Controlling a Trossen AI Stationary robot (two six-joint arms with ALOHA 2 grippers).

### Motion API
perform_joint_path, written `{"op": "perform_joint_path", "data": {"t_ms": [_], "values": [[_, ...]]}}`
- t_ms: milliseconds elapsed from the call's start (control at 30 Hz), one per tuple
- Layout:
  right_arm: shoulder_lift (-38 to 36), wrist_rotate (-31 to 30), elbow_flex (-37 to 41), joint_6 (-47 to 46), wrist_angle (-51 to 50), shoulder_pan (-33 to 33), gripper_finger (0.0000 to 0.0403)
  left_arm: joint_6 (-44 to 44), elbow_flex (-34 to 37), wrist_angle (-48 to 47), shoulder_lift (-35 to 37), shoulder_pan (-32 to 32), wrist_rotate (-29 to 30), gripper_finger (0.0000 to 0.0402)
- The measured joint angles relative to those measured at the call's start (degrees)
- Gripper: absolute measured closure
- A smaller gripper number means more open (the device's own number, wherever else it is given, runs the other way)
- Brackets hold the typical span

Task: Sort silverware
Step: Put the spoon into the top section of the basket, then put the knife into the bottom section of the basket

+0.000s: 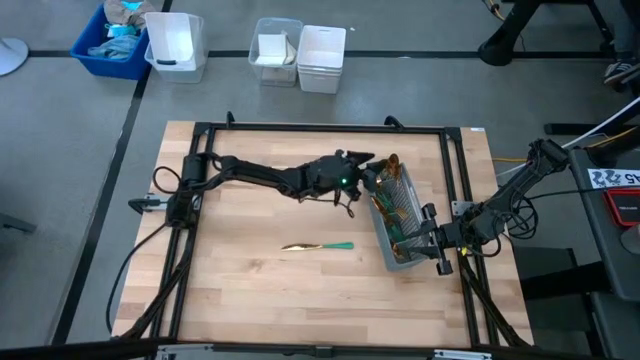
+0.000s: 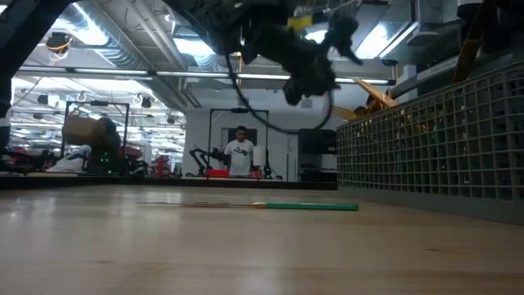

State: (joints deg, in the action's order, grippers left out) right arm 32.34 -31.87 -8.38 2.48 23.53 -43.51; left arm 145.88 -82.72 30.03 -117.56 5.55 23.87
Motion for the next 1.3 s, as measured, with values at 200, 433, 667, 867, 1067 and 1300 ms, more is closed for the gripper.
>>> {"op": "perform_joint_path", "data": {"t_ms": [200, 433, 667, 867, 1067, 1300], "values": [[0.0, 0.0, 0.0, 0.0, 0.0, 0.0, 0.0272, -8.6, 0.0, 3.7, 2.3, -5.6, 11.1, 0.0117], [0.0, 0.0, 0.0, 0.0, 0.1, 0.0, 0.0271, -29.2, 1.0, 4.0, 3.8, -17.9, 33.8, 0.0117], [0.0, 0.0, 0.0, 0.0, 0.2, 0.0, 0.0272, -60.3, 1.0, -1.2, 3.9, -32.0, 51.9, 0.0117], [0.0, 0.0, 0.0, 0.0, 0.3, 0.0, 0.0271, -89.3, 1.0, -5.4, 4.0, -41.5, 52.9, 0.0117], [0.0, 0.0, 0.0, 0.0, 0.3, 0.0, 0.0271, -105.2, 1.0, -10.6, 4.0, -47.6, 52.9, 0.0117], [0.0, 0.0, 0.0, 0.0, 0.3, 0.0, 0.0271, -131.2, 1.0, -18.7, 4.0, -50.9, 51.7, 0.0117]]}}
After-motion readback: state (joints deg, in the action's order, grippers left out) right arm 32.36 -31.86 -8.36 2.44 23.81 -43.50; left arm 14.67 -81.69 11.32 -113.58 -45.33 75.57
